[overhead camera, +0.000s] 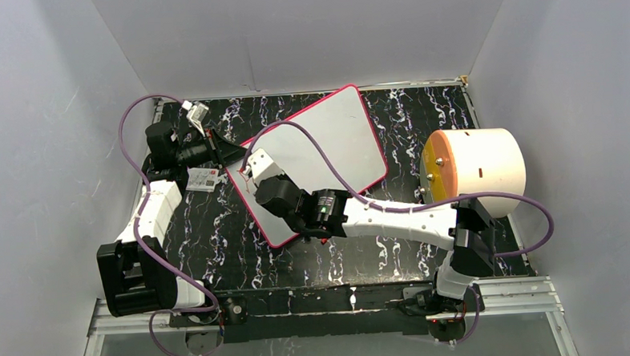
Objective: Write a sentence on the whiteboard
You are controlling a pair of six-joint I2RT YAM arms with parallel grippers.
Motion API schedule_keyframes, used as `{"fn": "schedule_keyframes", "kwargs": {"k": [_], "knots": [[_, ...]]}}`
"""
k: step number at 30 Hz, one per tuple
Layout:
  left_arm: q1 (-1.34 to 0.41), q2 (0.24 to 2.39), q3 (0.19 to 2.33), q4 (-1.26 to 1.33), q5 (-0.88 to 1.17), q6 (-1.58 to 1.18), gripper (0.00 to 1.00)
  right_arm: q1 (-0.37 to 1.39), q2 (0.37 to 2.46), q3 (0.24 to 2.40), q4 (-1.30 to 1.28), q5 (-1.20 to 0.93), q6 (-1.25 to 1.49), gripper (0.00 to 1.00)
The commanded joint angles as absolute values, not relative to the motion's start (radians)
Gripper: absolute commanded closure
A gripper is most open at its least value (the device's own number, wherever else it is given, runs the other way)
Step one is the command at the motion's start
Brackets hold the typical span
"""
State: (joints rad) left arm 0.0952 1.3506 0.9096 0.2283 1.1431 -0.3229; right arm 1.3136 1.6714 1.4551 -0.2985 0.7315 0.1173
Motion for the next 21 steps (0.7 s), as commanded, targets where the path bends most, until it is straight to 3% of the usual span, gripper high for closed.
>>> {"fn": "schedule_keyframes", "kwargs": {"k": [1, 21], "knots": [[0.101, 1.367, 0.888, 0.192, 1.045, -0.252, 1.00, 1.304, 1.649, 1.481, -0.310, 0.674, 0.133, 1.00], [0.101, 1.367, 0.888, 0.192, 1.045, -0.253, 1.00, 1.303, 1.570, 1.416, -0.189, 0.692, 0.133, 1.00]]}}
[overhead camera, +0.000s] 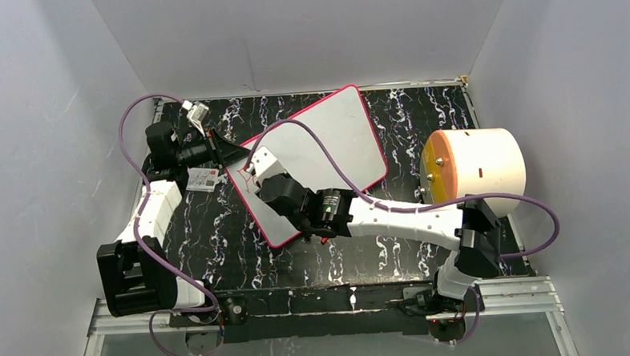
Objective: Write a sentence on the whiteboard
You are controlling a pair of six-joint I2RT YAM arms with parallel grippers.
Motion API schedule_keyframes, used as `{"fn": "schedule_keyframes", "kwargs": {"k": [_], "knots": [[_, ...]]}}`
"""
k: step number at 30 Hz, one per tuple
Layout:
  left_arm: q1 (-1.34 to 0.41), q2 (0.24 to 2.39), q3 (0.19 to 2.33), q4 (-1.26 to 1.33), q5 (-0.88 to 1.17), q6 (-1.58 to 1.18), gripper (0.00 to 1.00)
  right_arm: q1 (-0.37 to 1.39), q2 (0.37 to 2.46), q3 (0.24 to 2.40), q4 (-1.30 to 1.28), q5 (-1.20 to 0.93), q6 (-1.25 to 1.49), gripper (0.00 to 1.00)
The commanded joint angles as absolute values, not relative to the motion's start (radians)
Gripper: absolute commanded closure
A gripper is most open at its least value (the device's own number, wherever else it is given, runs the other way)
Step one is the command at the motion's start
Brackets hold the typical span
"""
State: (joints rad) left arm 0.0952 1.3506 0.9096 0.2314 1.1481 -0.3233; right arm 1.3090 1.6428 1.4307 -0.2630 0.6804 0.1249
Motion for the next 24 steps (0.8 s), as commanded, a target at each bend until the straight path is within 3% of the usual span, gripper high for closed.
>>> {"fn": "schedule_keyframes", "kwargs": {"k": [1, 24], "knots": [[0.101, 1.367, 0.889, 0.192, 1.043, -0.254, 1.00, 1.304, 1.563, 1.412, -0.187, 0.704, 0.129, 1.00], [0.102, 1.368, 0.890, 0.191, 1.045, -0.253, 1.00, 1.266, 1.604, 1.432, -0.101, 0.702, 0.084, 1.00]]}}
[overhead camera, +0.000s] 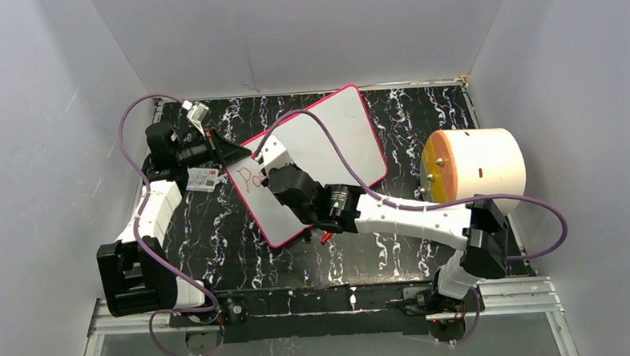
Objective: Write a sentence on the whiteboard
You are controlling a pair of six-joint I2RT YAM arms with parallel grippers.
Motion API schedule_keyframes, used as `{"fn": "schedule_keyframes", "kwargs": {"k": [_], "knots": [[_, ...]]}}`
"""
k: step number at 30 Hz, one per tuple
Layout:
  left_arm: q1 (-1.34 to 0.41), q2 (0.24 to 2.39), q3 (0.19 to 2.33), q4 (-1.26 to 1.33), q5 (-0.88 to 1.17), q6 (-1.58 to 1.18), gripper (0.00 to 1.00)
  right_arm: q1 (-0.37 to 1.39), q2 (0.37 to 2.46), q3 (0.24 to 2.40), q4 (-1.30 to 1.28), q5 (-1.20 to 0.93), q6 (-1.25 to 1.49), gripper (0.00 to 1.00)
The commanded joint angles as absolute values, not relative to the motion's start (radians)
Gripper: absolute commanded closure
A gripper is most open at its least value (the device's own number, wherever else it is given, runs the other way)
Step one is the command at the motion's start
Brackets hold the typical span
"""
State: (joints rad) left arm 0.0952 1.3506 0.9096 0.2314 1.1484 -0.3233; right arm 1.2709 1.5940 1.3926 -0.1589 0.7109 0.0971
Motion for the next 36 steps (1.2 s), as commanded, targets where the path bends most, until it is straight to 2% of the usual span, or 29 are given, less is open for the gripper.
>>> {"fn": "schedule_keyframes", "kwargs": {"k": [1, 12, 25, 36], "knots": [[0.101, 1.368, 0.889, 0.191, 1.045, -0.253, 1.00, 1.265, 1.606, 1.434, -0.100, 0.698, 0.085, 1.00], [0.101, 1.367, 0.889, 0.190, 1.043, -0.253, 1.00, 1.253, 1.648, 1.462, -0.142, 0.690, 0.096, 1.00], [0.101, 1.365, 0.891, 0.183, 1.035, -0.245, 1.00, 1.253, 1.552, 1.404, -0.164, 0.682, 0.112, 1.00], [0.101, 1.367, 0.891, 0.181, 1.037, -0.245, 1.00, 1.253, 1.566, 1.405, -0.179, 0.662, 0.125, 1.00]]}}
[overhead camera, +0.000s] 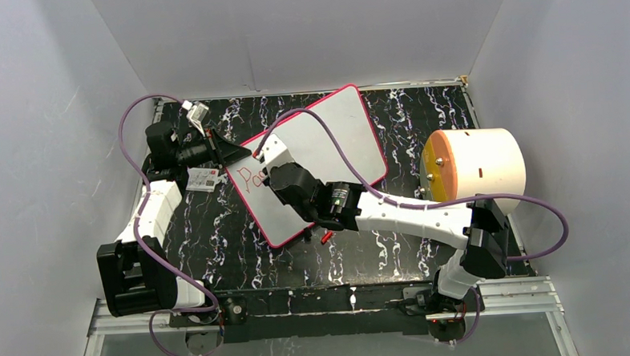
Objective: Write a sentence on the whiteboard
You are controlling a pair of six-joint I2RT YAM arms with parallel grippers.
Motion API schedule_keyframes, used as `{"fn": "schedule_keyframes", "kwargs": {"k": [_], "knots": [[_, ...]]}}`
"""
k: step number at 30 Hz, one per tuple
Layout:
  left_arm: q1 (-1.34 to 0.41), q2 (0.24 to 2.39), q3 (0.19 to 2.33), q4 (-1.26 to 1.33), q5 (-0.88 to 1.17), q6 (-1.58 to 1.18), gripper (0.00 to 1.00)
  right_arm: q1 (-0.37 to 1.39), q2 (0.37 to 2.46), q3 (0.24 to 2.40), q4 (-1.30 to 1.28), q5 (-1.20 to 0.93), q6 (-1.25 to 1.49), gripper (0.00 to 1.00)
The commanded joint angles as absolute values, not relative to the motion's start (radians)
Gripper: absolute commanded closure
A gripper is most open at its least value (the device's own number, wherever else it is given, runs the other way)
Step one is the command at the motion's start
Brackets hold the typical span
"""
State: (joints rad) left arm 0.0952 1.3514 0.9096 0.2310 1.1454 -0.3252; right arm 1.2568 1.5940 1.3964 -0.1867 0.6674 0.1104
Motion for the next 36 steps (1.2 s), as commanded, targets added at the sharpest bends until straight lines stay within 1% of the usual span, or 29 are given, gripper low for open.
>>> {"fn": "schedule_keyframes", "kwargs": {"k": [1, 21, 36], "knots": [[0.102, 1.366, 0.891, 0.183, 1.037, -0.245, 1.00, 1.253, 1.569, 1.406, -0.179, 0.661, 0.126, 1.00], [0.101, 1.367, 0.891, 0.181, 1.041, -0.245, 1.00, 1.251, 1.632, 1.436, -0.218, 0.664, 0.140, 1.00], [0.101, 1.365, 0.891, 0.181, 1.037, -0.244, 1.00, 1.251, 1.641, 1.476, -0.356, 0.640, 0.184, 1.00]]}}
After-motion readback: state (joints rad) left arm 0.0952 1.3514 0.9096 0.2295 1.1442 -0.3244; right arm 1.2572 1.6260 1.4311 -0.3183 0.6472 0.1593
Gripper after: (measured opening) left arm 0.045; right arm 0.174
